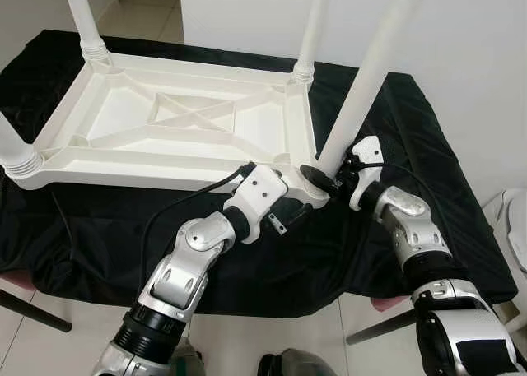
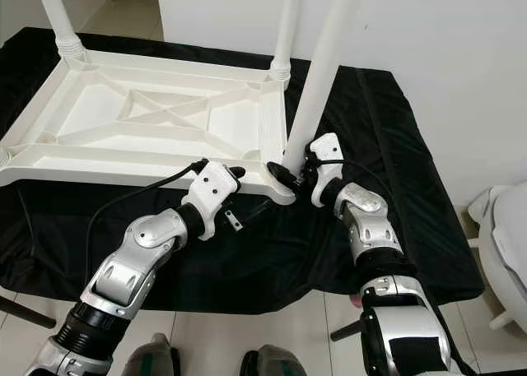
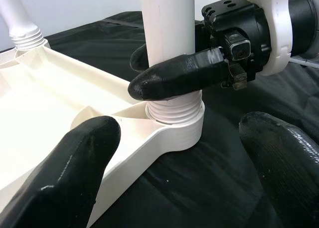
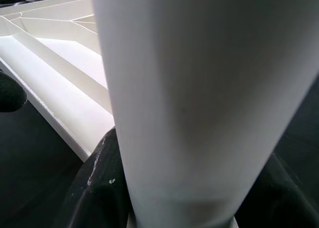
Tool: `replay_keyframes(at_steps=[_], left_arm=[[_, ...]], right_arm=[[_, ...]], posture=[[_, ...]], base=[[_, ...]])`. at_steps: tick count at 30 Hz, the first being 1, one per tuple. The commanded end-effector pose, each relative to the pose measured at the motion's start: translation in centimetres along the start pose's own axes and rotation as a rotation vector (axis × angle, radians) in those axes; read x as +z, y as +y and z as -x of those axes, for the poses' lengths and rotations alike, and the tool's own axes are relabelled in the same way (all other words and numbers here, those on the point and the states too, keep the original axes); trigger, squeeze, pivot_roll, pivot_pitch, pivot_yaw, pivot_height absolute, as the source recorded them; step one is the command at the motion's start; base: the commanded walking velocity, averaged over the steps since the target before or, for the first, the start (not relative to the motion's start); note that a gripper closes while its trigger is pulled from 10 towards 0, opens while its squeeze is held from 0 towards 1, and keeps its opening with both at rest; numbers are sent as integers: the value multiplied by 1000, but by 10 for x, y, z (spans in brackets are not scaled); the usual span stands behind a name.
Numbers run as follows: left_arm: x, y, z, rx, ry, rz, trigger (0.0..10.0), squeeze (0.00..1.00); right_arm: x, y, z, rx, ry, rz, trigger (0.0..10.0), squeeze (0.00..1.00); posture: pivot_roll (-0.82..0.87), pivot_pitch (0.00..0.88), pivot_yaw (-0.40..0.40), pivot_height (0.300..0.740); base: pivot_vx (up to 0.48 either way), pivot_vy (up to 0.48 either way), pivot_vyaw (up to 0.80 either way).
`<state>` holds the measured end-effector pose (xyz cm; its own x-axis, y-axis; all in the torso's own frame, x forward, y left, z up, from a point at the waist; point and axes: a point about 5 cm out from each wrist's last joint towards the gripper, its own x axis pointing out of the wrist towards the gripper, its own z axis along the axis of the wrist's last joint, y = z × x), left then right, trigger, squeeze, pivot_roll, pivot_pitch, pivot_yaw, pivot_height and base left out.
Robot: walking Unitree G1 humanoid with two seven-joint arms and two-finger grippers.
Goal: Building children table
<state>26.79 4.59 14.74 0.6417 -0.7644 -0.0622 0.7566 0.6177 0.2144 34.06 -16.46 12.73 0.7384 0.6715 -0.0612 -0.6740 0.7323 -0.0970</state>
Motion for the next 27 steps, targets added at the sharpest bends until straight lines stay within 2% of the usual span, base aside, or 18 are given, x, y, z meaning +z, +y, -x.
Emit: replay_keyframes(at_steps=[1,6,8,11,12,14,17,18,19,20,24,27], left_arm=[[-1,-3,1,8,6,3,10000,0],[-1,-4,0,2,7,6,10000,0],[-1,-5,0,-1,6,6,10000,0],[-1,-5,0,-2,7,6,10000,0],[-1,-6,0,-4,8,5,10000,0],[-1,-6,0,-4,8,5,10000,0],[-1,-7,-1,-9,6,5,10000,0],[-1,-7,-2,-15,5,4,10000,0],[-1,-8,-3,-18,5,2,10000,0],[-1,-8,-3,-18,5,2,10000,0],[-1,-8,-4,-23,4,1,10000,0],[-1,-7,-4,-20,4,0,10000,0]], right_arm=[[-11,2,4,-41,37,-7,10000,0],[-8,3,6,-102,16,-11,10000,0],[-5,3,7,-190,2,2,10000,0],[-3,4,7,-241,-6,-5,10000,0],[-1,6,8,-360,-22,-43,10000,0],[-1,6,8,-360,-22,-43,10000,0],[-1,12,13,-577,-2,-49,10000,0],[-2,16,17,-700,20,-31,10000,0],[-2,17,19,-753,30,-21,10000,0],[-2,17,19,-753,30,-21,10000,0],[-3,27,26,-942,71,-63,10000,0],[0,39,22,-917,61,-84,10000,0]], posture=[[8,17,-75,740],[6,15,-76,740],[5,12,-77,740],[5,11,-79,740],[1,6,-79,740],[1,6,-79,740],[-4,0,-80,740],[-8,0,-78,740],[-8,0,-78,740],[-8,0,-78,740],[-5,0,-83,740],[-2,0,-84,740]], base=[[0,0,0],[0,0,0],[0,0,0],[0,0,0],[0,0,0],[0,0,0],[0,0,0],[0,0,0],[0,0,0],[0,0,0],[0,0,0],[0,0,0]])
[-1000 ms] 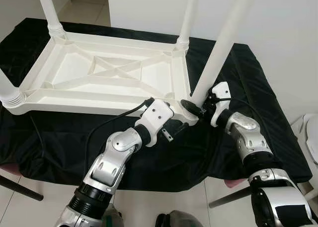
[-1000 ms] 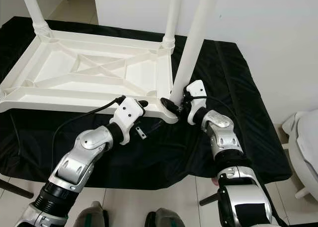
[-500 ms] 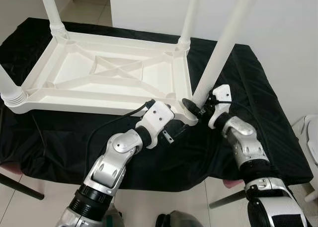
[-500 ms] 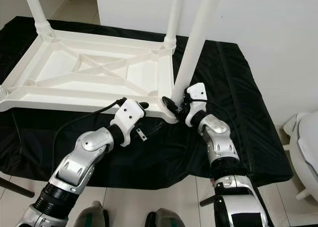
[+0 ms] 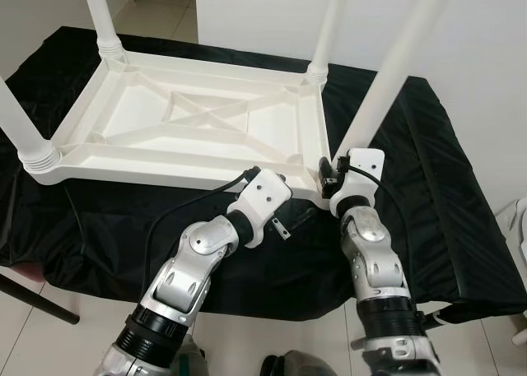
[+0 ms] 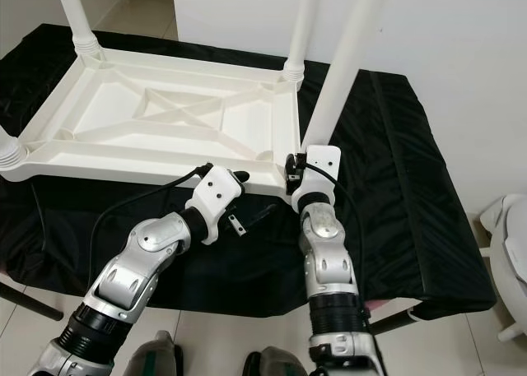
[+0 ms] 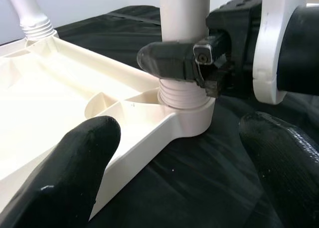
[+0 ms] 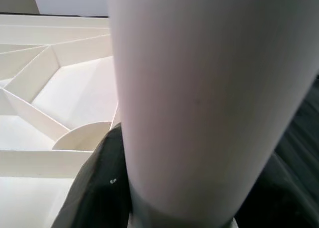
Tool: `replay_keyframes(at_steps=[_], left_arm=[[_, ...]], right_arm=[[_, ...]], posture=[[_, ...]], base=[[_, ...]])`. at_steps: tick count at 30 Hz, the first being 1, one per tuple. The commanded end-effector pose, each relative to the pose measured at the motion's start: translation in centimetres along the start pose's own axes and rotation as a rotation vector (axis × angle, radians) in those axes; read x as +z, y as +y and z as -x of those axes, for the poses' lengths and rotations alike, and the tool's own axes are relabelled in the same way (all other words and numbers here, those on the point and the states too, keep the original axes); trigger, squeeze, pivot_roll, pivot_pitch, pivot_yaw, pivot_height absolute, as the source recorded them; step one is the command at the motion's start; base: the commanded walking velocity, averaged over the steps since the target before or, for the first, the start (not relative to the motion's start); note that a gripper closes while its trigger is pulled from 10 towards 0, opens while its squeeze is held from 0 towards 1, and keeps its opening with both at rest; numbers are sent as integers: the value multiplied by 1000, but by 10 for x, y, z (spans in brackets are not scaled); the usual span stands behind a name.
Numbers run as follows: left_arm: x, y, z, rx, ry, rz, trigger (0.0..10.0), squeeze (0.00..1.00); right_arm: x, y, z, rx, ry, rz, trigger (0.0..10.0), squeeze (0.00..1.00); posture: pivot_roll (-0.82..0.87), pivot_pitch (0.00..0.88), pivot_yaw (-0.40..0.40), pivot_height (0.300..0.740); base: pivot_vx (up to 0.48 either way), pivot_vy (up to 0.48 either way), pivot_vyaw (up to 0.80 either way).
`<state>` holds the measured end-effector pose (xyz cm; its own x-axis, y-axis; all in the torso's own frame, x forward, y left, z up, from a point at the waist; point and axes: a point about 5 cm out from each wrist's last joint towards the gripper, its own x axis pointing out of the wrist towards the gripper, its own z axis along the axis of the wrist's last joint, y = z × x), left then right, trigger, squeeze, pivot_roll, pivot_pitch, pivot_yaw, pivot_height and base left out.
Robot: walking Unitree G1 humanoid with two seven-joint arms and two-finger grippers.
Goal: Building children table
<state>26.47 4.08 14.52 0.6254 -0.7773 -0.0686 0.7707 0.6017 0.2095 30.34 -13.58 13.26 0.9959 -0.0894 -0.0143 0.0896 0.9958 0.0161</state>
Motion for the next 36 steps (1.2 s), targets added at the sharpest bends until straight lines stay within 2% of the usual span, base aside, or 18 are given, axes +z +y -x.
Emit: replay_keyframes(at_steps=[1,4,9,10,14,16,18,19,20,21,22,23,25,26,28,29,30,36], left_arm=[[0,-1,-2,2,2,-3,10000,0],[-1,-3,-1,-2,2,-2,10000,0],[0,-3,-1,-3,0,-2,10000,0],[0,-3,-2,-2,-1,-2,10000,0],[0,-3,-2,-1,-2,-3,10000,0],[0,-2,-1,3,-1,-3,10000,0],[0,-1,-1,6,0,-3,10000,0],[0,-1,-1,6,0,-3,10000,0],[0,0,-1,8,0,-4,10000,0],[0,0,-1,8,0,-4,10000,0],[1,2,-1,18,-1,-5,10000,0],[1,2,-1,18,-1,-5,10000,0],[2,4,-1,26,-4,-5,10000,0],[2,4,-1,28,-4,-4,10000,0],[2,4,-1,30,-5,-4,10000,0],[2,4,-1,31,-5,-3,10000,0],[2,4,-1,33,-3,-5,10000,0],[2,8,0,38,-4,-9,10000,0]], right_arm=[[-8,-15,5,-88,35,73,10000,0],[-8,-22,4,-117,56,77,10000,0],[-8,-20,7,-141,85,75,10000,0],[-7,-20,6,-142,85,65,10000,1000],[-5,-21,5,-132,74,52,10000,1000],[-5,-20,3,-81,68,38,10000,1000],[-5,-15,0,33,57,9,10000,1000],[-5,-15,0,33,57,9,10000,1000],[-4,-13,-1,116,47,0,10000,1000],[-4,-13,-1,116,47,0,10000,1000],[-2,-13,-5,248,40,2,10000,1000],[-2,-13,-5,248,40,2,10000,1000],[-2,-13,-8,348,65,-11,10000,1000],[-3,-12,-9,398,79,-25,10000,612],[-1,-13,-11,450,71,-6,10000,612],[0,-15,-12,513,64,27,10000,0],[0,-19,-15,593,67,63,10000,0],[0,-31,-20,707,70,147,10000,0]], posture=[[-2,0,-84,740],[-3,0,-85,740],[-3,0,-85,740],[-3,0,-85,740],[2,0,-89,740],[2,0,-87,740],[0,0,-85,740],[0,0,-85,740],[-1,0,-85,740],[-1,0,-85,740],[0,0,-85,740],[0,0,-85,740],[1,0,-85,740],[1,0,-85,740],[2,2,-85,740],[2,2,-85,740],[2,1,-83,740],[1,0,-78,740]], base=[[0,0,0],[0,0,0],[0,0,0],[0,0,0],[0,0,0],[0,0,0],[0,0,0],[0,0,0],[0,0,0],[0,0,0],[0,0,0],[0,0,0],[0,0,0],[0,0,0],[0,0,0],[0,0,0],[0,0,0],[0,0,0]])
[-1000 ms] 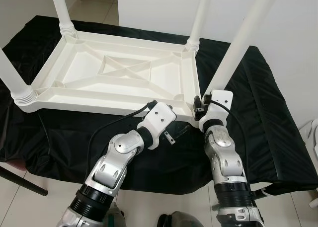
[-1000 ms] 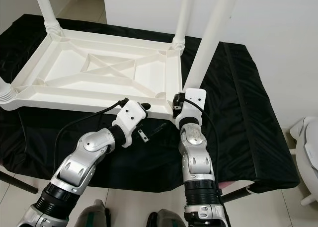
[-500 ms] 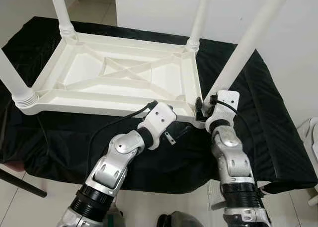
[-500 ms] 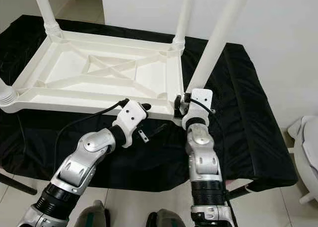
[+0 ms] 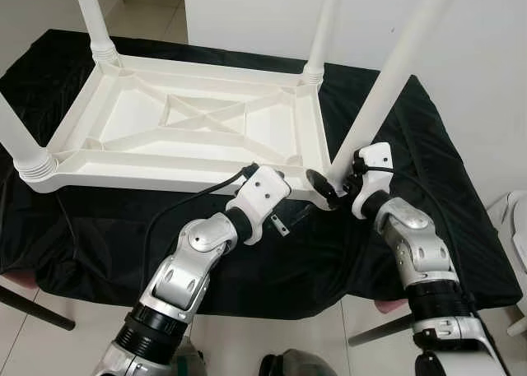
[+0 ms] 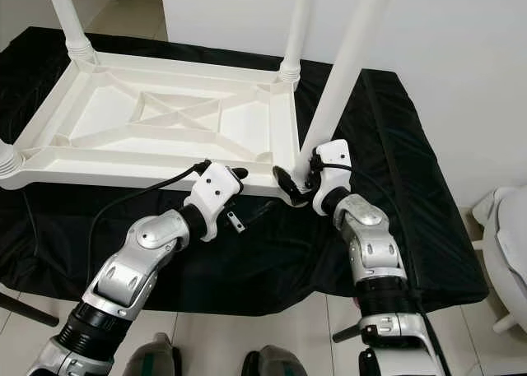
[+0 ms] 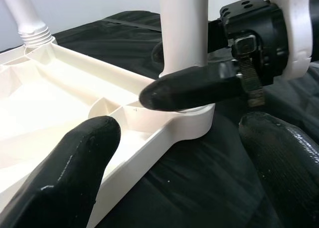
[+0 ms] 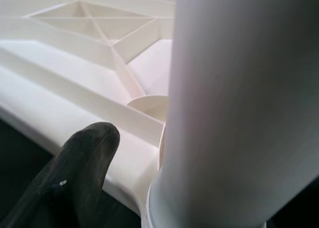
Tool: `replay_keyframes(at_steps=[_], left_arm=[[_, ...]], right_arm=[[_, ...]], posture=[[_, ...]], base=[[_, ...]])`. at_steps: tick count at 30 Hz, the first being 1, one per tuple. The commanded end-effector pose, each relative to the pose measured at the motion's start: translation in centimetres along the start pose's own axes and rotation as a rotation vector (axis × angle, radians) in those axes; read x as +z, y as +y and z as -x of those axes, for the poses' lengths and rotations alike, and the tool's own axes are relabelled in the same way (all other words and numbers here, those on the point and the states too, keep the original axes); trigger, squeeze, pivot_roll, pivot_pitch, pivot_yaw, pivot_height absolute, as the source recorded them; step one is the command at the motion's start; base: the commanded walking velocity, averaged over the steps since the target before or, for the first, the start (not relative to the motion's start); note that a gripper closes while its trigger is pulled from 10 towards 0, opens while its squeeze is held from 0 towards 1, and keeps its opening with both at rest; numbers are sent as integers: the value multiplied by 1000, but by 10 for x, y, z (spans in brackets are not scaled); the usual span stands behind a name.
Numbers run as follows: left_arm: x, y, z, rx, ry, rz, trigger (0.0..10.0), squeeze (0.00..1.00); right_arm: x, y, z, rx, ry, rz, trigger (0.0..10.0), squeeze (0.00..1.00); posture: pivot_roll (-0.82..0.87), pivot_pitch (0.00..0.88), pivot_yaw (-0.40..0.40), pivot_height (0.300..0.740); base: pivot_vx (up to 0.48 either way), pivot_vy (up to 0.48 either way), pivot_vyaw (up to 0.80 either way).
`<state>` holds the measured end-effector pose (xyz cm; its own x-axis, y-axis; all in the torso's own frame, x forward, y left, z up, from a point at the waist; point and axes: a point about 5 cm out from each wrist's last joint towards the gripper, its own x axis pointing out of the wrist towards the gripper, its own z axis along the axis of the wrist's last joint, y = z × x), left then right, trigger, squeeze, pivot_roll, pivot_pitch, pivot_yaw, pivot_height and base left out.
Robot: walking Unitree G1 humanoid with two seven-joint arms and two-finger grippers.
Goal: Building children table
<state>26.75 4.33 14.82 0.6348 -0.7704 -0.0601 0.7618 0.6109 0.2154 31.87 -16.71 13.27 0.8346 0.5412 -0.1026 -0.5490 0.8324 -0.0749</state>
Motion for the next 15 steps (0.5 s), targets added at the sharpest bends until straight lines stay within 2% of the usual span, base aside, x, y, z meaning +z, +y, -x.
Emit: replay_keyframes(at_steps=[1,6,8,9,15], left_arm=[[1,5,-1,26,1,-5,10000,0],[1,5,-2,23,-1,-9,10000,0],[2,5,-3,21,-2,-11,10000,0],[2,6,-2,21,-3,-13,10000,0],[3,6,-2,22,-4,-13,10000,0]], right_arm=[[0,-6,-1,73,2,31,10000,0],[-1,-10,-2,92,10,37,10000,0],[-3,-11,-3,122,18,46,9647,0],[-5,-15,-3,132,28,56,0,0],[-8,-17,-2,140,36,55,0,0]], posture=[[-1,0,-76,740],[-2,0,-73,740],[0,0,-71,740],[1,0,-70,740],[5,0,-69,740]], base=[[0,0,0],[0,0,0],[0,0,0],[0,0,0],[0,0,0]])
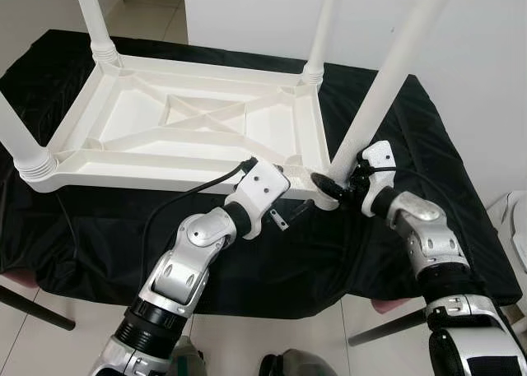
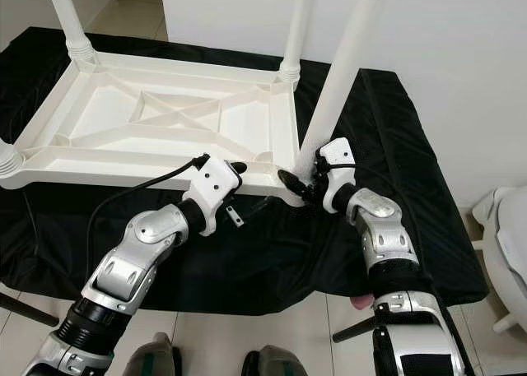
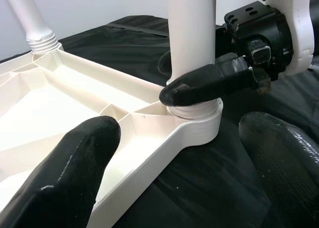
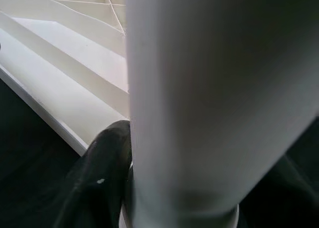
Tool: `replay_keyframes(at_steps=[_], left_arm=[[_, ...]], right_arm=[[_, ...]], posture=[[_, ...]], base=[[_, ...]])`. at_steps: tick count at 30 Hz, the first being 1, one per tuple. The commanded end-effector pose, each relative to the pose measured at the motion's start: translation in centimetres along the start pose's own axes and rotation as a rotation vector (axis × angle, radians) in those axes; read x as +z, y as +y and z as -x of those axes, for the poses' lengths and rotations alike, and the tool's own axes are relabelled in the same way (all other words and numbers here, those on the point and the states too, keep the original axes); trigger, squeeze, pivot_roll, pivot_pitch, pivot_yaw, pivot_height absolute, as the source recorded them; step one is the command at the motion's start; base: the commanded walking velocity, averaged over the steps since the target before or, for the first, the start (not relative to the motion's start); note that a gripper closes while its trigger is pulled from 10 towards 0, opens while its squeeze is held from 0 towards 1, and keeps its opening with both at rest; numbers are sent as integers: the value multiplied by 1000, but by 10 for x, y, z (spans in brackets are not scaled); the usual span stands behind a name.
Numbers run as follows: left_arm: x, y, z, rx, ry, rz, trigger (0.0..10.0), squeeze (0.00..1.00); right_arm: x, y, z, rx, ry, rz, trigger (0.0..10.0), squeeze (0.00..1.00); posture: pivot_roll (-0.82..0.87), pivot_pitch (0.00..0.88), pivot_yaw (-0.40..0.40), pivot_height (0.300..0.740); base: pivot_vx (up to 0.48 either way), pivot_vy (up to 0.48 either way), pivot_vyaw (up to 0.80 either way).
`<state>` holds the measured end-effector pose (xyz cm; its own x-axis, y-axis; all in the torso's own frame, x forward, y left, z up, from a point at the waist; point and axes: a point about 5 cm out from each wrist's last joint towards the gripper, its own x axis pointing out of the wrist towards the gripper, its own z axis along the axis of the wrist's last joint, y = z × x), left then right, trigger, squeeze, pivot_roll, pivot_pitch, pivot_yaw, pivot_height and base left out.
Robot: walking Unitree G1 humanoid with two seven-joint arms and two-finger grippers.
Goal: Building children table
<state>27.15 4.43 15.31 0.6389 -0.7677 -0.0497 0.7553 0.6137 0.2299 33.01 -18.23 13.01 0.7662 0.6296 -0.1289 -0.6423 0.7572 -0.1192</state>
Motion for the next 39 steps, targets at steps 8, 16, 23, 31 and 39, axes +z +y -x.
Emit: replay_keyframes(at_steps=[8,16,23,31,39], left_arm=[[-1,0,0,8,7,2,10000,0],[-1,-2,-1,7,3,10,10000,0],[-3,-8,-2,-3,4,25,10000,0],[-4,-9,-2,-8,4,31,10000,0],[-4,-10,-2,-12,5,34,10000,0]], right_arm=[[-11,2,2,49,27,-12,0,0],[-9,5,0,-52,-11,-37,10000,0],[0,16,-1,-260,-55,-49,10000,0],[-2,28,0,-602,-55,-133,10000,0],[2,51,-4,-737,-59,-163,10000,0]], posture=[[-3,1,-63,740],[-19,15,-71,740],[-34,26,-72,740],[-41,29,-72,740],[-37,25,-66,740]], base=[[0,0,0],[0,0,0],[0,0,0],[0,0,0],[0,0,0]])
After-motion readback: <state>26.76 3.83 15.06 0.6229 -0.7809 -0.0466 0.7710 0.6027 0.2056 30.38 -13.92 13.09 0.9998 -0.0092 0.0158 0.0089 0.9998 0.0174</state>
